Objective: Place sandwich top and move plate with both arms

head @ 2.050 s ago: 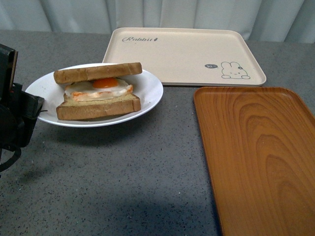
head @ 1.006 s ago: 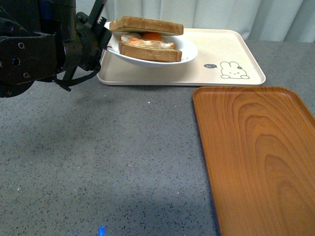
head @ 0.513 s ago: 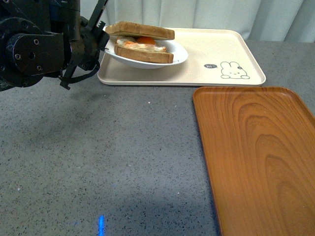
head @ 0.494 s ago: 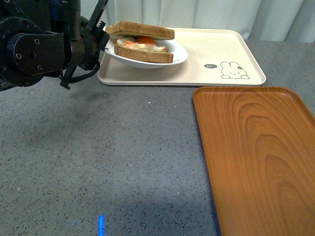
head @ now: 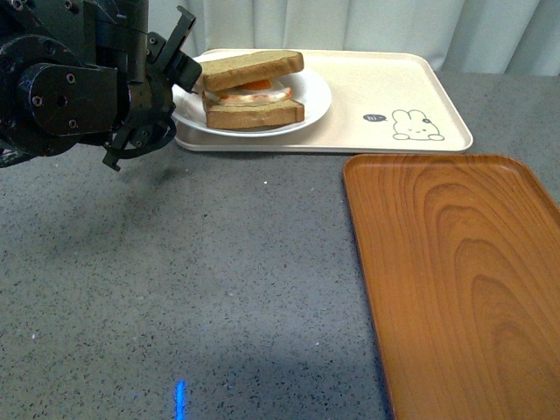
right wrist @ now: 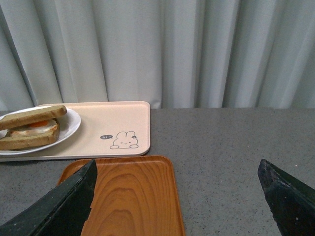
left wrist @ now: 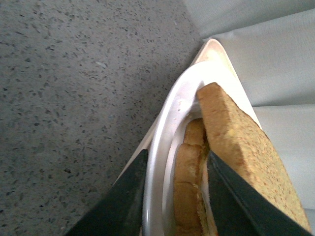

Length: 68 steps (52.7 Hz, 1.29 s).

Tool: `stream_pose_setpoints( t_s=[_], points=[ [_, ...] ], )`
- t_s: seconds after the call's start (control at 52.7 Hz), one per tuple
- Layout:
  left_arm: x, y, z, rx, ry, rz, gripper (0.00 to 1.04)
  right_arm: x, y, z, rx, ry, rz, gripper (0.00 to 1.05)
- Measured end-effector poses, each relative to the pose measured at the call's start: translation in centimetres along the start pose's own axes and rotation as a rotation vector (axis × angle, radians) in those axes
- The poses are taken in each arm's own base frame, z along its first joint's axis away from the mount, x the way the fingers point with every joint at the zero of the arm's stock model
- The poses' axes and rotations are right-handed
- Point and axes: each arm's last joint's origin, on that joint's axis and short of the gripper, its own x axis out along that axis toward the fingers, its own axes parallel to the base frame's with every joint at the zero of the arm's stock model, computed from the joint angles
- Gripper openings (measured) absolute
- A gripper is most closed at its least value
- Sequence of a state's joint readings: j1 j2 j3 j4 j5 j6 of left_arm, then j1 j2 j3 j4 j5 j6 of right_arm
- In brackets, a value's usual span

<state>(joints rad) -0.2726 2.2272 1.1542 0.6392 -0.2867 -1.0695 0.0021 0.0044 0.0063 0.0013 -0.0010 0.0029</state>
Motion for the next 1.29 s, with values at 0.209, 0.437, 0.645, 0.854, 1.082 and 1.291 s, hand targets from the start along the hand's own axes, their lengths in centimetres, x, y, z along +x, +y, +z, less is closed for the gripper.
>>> stream_pose_setpoints(
  t_s=[0.209,0.437,0.645,0.854,1.082,1.291],
  points=[
    [-0.8,1.0,0.3,0.046,-0.002,0.068,0.71,0.0,0.0,0.0,0.000,0.000,0.000,0.96],
    [-2.1,1.6,2.1,0.062,-0.022,0.097,0.99,0.0,0.0,0.0,0.000,0.000,0.000,0.96],
    [-3.7,2.3,4.9,0.069,-0.035,0.128,0.98,0.0,0.0,0.0,0.000,0.000,0.000,0.96],
    [-7.2,4.6,9.3,0.212,-0.093,-0.054,0.87,0.0,0.0,0.0,0.000,0.000,0.000,0.96],
    [-15.9,5.5,10.3,0.776,-0.348,-0.256,0.51,0.0,0.0,0.0,0.000,0.000,0.001,0.96],
    [-21.5,8.2,8.7,0.896,-0.329,-0.226,0.19,0.0,0.0,0.0,0.000,0.000,0.000,0.96]
  ],
)
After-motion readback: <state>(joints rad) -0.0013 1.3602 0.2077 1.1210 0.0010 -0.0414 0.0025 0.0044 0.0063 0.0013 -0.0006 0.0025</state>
